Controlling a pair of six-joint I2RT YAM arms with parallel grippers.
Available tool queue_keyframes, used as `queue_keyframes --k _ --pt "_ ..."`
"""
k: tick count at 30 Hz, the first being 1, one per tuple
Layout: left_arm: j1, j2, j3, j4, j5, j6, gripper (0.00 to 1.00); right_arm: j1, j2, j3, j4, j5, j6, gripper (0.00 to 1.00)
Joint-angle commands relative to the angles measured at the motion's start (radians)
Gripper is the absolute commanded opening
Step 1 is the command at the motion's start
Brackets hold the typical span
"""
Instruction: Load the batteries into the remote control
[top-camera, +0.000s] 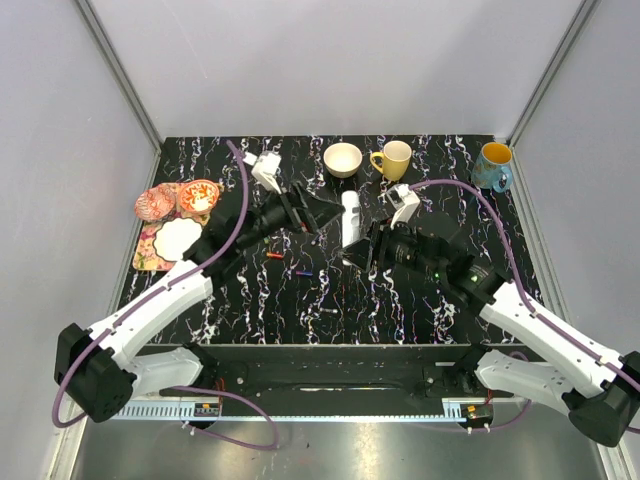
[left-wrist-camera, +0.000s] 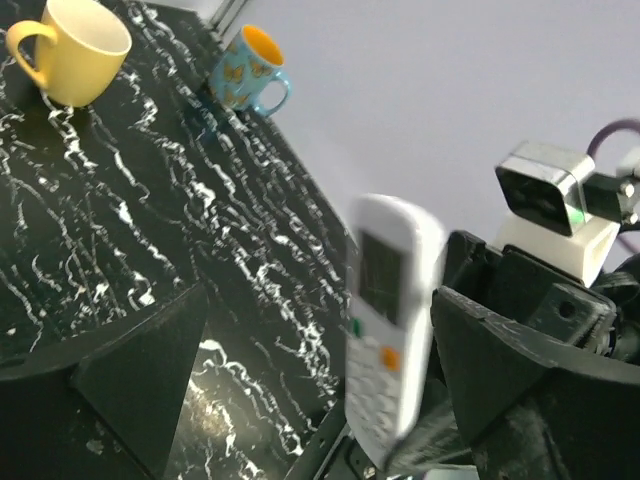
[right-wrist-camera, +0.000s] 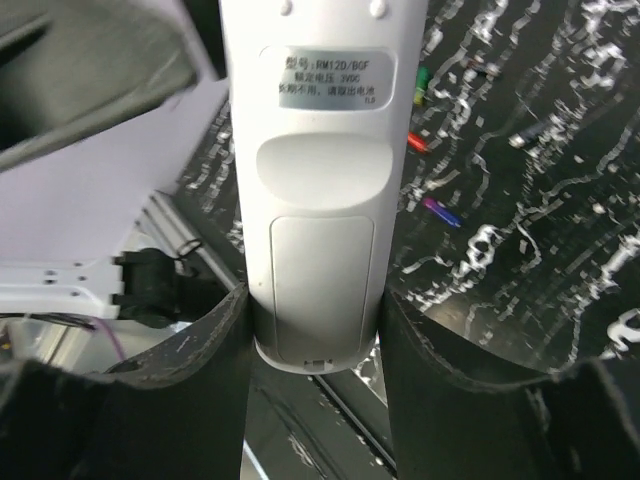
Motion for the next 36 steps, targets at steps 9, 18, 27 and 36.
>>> queue_keyframes --k 9,18,27,36 --pt "-0.171 0.005 0.083 -0.290 -0.292 0.170 0.99 0.003 0.059 0.057 -0.123 0.126 -0.051 0.21" --pt "-0.176 0.076 0.112 -0.223 -0.250 0.159 0.95 0.011 0.077 0.061 -0.106 0.098 -0.039 0.20" --pt "-0.199 0.145 0.137 -0.129 -0.220 0.141 0.83 0.012 0.078 0.059 -0.091 0.095 -0.023 0.20" --pt "-0.233 0.201 0.123 -0.040 -0.233 0.108 0.69 0.012 0.063 0.054 -0.078 0.098 -0.003 0.18"
